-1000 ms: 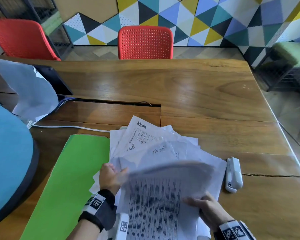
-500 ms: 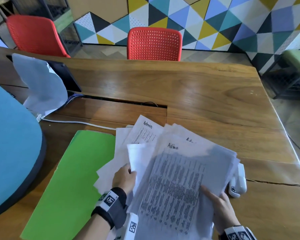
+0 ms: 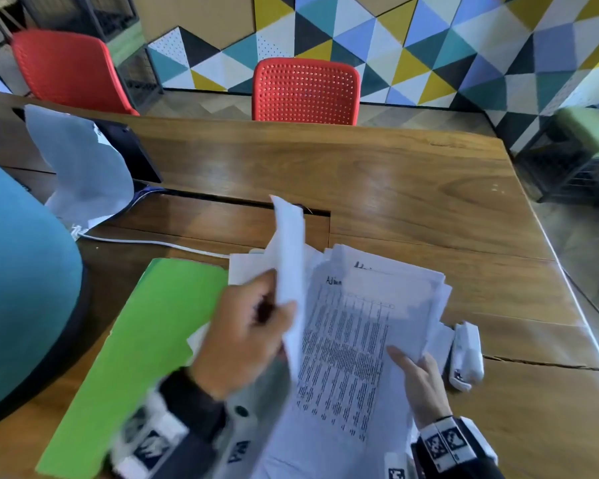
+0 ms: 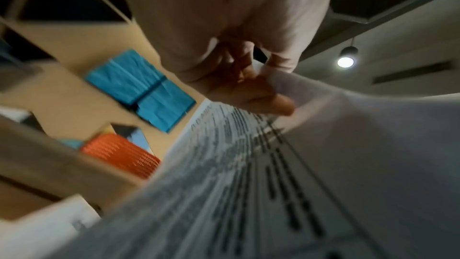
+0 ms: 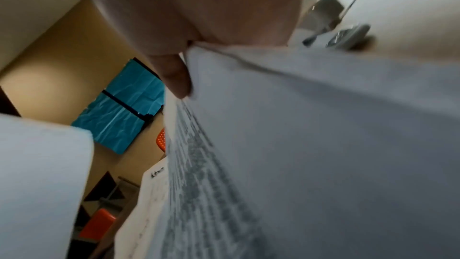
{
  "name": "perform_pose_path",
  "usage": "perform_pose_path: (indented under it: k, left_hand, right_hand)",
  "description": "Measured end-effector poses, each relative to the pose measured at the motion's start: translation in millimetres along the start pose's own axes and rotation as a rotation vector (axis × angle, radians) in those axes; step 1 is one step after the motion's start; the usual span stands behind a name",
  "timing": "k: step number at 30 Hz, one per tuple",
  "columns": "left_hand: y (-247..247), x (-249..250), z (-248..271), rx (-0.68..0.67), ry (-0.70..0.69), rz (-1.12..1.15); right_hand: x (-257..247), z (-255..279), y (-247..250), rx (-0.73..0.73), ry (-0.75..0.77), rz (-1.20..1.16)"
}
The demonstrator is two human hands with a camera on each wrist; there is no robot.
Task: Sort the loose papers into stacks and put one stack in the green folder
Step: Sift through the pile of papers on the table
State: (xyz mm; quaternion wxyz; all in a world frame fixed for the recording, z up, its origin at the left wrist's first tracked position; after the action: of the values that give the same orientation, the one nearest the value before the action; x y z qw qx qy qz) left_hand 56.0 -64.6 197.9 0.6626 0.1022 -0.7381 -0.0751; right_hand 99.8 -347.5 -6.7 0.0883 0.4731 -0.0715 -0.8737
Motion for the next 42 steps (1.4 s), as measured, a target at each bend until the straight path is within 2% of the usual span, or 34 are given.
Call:
perform_pose_path:
  k: [2, 5, 8, 10, 12, 13, 15, 16, 19, 20, 21, 23, 27, 30, 33, 36, 40, 42]
  left_hand:
    - [-49, -11, -12, -0.094, 0.006, -0.091]
    - [-110, -48, -30, -0.166, 0.084, -0.249]
    - [-149, -91, -37, -0.189, 0.309, -0.281]
    - [-164, -111, -37, -0.240, 0.399, -0.146]
    - [-172, -118, -30, -0.320, 0.443, 0.099]
    - [-172, -119, -26, -0.362, 0.455, 0.192]
    - [-156, -125, -21, -0.351, 0.434, 0.186]
    - [-137, -129, -20, -0.278, 0.422, 0.117]
    - [-49, -162, -14, 0.123, 0.449, -0.213]
    - [-17, -173, -10, 0.222, 0.494, -0.367]
    - [11, -185, -5, 0.267, 0.553, -0.496]
    - [47, -203, 3, 0.223, 0.680, -0.585]
    - [67, -225, 22, -0.036, 0.859, -0.628]
    - [80, -235, 32, -0.039, 0.893, -0.694]
    - [91, -242, 39, 0.019, 0.926, -0.622]
    - [90, -237, 41, -0.001, 0.928, -0.500]
    - [81, -236, 43, -0.038, 0.802, -0.137]
    - [70, -233, 45, -0.016, 0.798, -0.012]
  right_hand:
    - [1, 1, -9, -0.051, -0.062, -0.154]
    - [-9, 10, -19, -0.139, -0.086, -0.365]
    - [-23, 29, -28, -0.300, -0.065, -0.537]
    - [-27, 35, -29, -0.358, -0.018, -0.583]
    - [-23, 32, -26, -0.353, 0.065, -0.447]
    - [-17, 26, -20, -0.293, 0.095, -0.347]
    - [-2, 16, -9, -0.162, 0.078, -0.203]
    - [3, 12, -3, -0.105, 0.053, -0.173]
    - [15, 4, 28, 0.058, 0.014, -0.153]
    - [17, 3, 42, 0.132, 0.037, -0.119]
    - [16, 3, 56, 0.204, 0.068, -0.071]
    - [10, 9, 75, 0.316, 0.125, 0.035]
    - [-6, 24, 80, 0.400, 0.150, 0.147]
    - [-9, 26, 74, 0.429, 0.138, 0.186]
    - [-10, 30, 67, 0.441, 0.129, 0.209]
    - [-17, 37, 62, 0.441, 0.132, 0.212]
    - [-21, 47, 52, 0.449, 0.153, 0.231]
    - [-22, 44, 50, 0.442, 0.145, 0.241]
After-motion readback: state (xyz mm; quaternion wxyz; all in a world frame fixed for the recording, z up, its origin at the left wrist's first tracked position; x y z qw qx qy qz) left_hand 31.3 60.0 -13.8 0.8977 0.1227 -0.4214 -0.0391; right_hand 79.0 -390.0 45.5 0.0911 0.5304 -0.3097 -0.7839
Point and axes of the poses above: each hand's wrist, its own z-axis away from the middle knuckle, its own y-axis out of the back of the hand, x = y × z, the point moved 6 cm from there along -z, towards the middle knuckle, and after that the axes turned 7 degrees about -x, right-handed, at the moved point
